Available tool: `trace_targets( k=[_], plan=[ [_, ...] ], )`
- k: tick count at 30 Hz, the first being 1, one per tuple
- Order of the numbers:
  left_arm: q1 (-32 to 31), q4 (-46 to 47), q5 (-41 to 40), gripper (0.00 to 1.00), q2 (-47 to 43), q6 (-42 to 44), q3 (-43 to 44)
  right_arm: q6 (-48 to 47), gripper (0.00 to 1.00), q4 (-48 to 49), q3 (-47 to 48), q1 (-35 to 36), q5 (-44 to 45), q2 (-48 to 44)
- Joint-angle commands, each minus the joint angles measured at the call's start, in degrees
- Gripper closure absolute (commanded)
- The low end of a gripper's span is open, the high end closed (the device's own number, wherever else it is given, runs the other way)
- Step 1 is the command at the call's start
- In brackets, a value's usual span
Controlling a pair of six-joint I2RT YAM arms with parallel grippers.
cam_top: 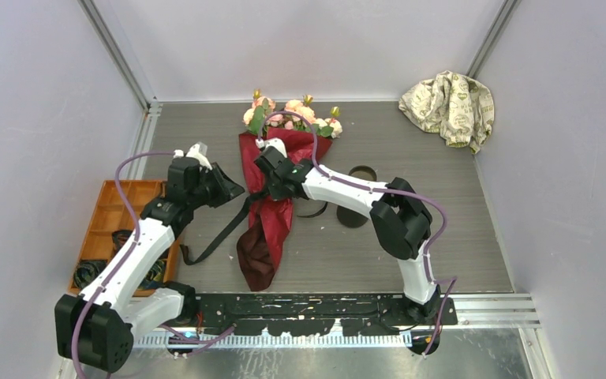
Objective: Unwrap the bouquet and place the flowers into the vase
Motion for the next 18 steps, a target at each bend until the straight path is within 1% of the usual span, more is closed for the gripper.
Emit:
trace_targets(
  k=[1, 5, 8, 13, 15, 18],
  plan=[
    [-0.88, 2.83, 4.58, 0.81, -0.26, -0.04, -2.01, -0.38, 0.99, 0.6, 2.63, 0.31, 1.75, -1.53],
    [-3.29, 6.33, 5.29, 0.81, 2.07, -0.74, -3.58, -0.47, 0.99, 0.43, 2.95, 0.31, 2.55, -4.36],
    [-4.41, 7.87, 3.85, 0.81, 4.22, -0.31, -3.24, -0.34, 0.99, 0.15, 2.87, 0.29, 2.59, -6.62],
    [-4.49, 7.84, -0.25, 0.81, 8.63, 1.99, -0.51, 0.43, 0.99, 0.59, 1.71, 0.31, 1.6, -10.31],
    [-4.44, 8.15, -0.77, 0.8, 10.85, 2.2, 0.79, 0.59, 0.99, 0.91, 1.13, 0.26, 1.26, -11.26],
    [-4.45, 9.04, -0.27, 0.75, 13.68, 1.67, 2.54, 0.51, 0.99, 0.77, 0.79, 0.31, 0.93, -11.88]
  ],
)
